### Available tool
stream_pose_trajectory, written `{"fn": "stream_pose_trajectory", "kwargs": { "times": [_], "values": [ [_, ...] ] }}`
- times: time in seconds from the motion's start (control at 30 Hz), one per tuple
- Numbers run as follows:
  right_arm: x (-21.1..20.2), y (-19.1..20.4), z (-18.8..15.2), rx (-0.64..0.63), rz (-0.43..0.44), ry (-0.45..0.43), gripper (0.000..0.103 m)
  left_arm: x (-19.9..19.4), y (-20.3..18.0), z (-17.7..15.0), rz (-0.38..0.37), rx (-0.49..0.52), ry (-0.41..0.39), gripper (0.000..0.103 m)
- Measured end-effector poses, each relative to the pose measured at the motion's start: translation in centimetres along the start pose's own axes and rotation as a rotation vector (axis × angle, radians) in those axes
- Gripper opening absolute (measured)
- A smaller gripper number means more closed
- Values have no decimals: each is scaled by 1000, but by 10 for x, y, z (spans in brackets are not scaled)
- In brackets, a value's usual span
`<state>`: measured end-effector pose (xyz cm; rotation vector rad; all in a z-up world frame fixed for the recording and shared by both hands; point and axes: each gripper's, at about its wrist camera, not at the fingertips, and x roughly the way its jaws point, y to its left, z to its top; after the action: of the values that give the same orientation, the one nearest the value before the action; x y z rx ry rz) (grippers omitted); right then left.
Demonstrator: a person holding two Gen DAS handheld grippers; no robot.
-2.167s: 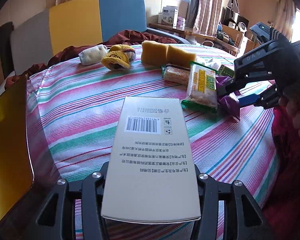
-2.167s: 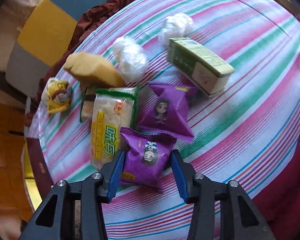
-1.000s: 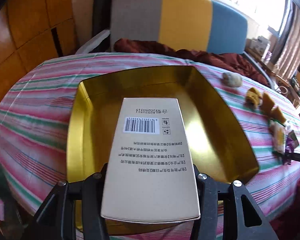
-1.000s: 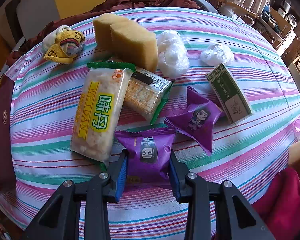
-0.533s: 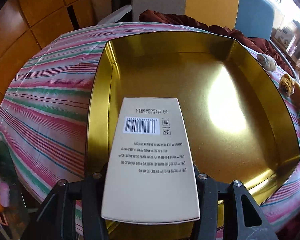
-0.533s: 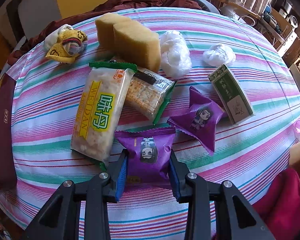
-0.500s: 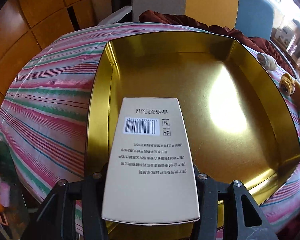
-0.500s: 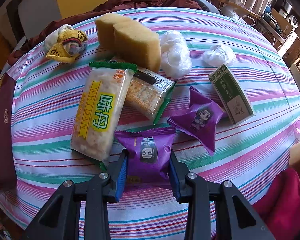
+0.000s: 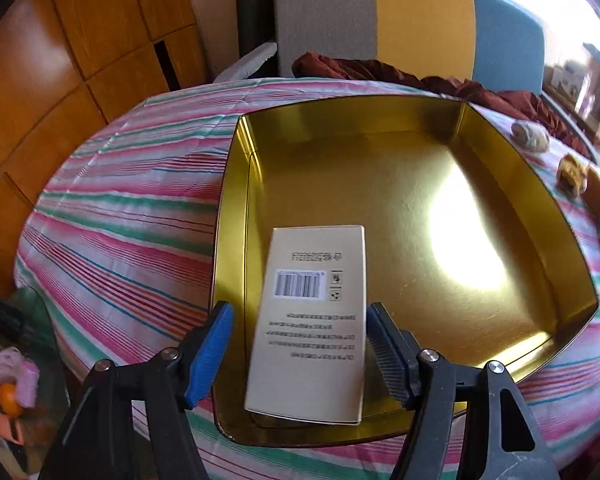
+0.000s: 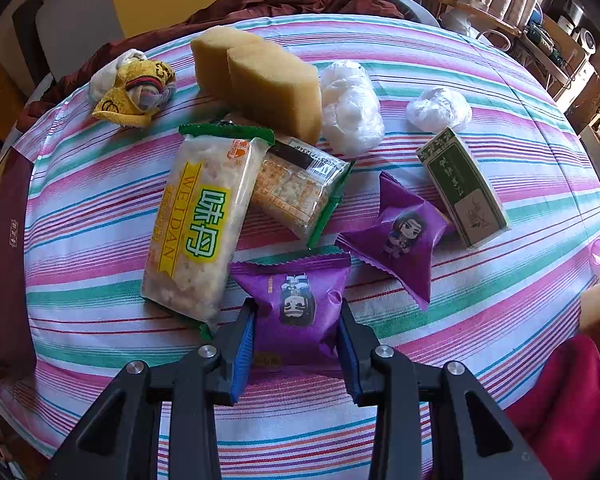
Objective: Organize objects
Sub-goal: 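Carry the white box into the gold tray with the left gripper while the right gripper grasps a purple packet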
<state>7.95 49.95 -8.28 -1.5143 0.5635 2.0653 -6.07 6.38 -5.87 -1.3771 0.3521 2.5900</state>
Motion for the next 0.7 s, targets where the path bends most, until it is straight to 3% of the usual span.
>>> {"fn": "stream_pose_trajectory", "kwargs": {
  "times": [0.1,0.17,0.23,0.33,0.47,0.7],
  "values": [
    [0,1,2,-3,0,0,37,-1,-6,3,14,48,-33,69],
    [1,1,4,0,2,0,37,0,-12,10,65,79,-59,69],
    [1,1,6,-1,0,0,37,7,-13,16,83,86,-53,69],
    [1,2,9,-3,-2,0,37,20,-8,21,151,83,-25,59],
    [1,9,8,-5,-4,0,37,18,-1,17,151,59,-30,59],
    [1,11,16,1,-1,-1,37,-9,13,4,-6,-96,-93,65]
  ]
}}
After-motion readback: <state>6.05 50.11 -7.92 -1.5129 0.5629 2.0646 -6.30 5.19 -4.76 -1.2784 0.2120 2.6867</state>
